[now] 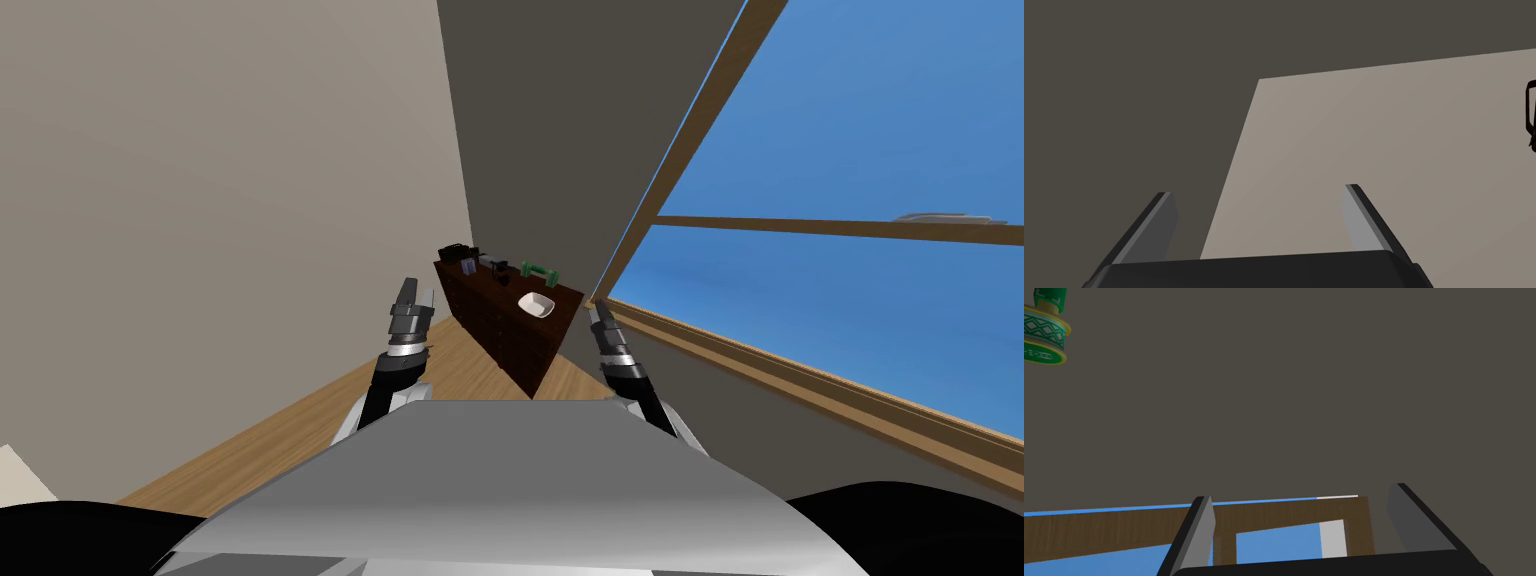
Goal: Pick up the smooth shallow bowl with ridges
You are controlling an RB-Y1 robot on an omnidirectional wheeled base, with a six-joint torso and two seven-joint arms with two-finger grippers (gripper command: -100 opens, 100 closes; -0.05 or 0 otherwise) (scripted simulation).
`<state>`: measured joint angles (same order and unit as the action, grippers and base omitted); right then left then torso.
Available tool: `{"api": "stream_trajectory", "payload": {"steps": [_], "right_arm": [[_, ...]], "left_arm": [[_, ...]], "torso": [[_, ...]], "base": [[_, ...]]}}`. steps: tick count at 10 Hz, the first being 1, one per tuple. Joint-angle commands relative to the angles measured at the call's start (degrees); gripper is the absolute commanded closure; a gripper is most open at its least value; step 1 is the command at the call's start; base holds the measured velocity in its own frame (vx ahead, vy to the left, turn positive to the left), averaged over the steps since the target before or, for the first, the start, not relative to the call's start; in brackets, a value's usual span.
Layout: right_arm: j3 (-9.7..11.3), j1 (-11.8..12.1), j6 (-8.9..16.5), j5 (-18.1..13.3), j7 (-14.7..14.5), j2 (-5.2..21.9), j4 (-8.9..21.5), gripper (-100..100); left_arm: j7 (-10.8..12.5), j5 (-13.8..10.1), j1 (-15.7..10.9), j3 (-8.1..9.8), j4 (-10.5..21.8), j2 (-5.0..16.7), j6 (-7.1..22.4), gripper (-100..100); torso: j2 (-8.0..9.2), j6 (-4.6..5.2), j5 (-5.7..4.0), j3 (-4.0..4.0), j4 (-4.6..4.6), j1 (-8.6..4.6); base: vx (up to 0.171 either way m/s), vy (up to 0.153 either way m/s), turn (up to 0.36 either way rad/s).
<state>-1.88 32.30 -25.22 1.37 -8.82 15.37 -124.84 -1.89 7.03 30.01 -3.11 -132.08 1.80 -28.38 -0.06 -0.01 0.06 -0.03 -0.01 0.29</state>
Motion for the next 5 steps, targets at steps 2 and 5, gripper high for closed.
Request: {"api": "stream_trajectory", "payload": {"steps": [2, 5], "right_arm": [[-1.1, 0.6, 0.2, -1.2, -1.7, 3.8, 1.0, -100], [-2.7, 1.2, 0.3, -2.8, -3.9, 8.1, 2.3, -100]], "left_arm": [[0.0, 0.0, 0.0, 0.00, 0.0, 0.0, 0.0, 0], [0.0, 0.0, 0.0, 0.00, 0.0, 0.0, 0.0, 0]], "torso": [[0.00, 0.01, 0.00, 0.00, 0.00, -0.05], [-0.01, 0.00, 0.03, -0.01, 0.00, 0.11]], "base": [[0.016, 0.065, 0.030], [0.018, 0.096, 0.060]]}}
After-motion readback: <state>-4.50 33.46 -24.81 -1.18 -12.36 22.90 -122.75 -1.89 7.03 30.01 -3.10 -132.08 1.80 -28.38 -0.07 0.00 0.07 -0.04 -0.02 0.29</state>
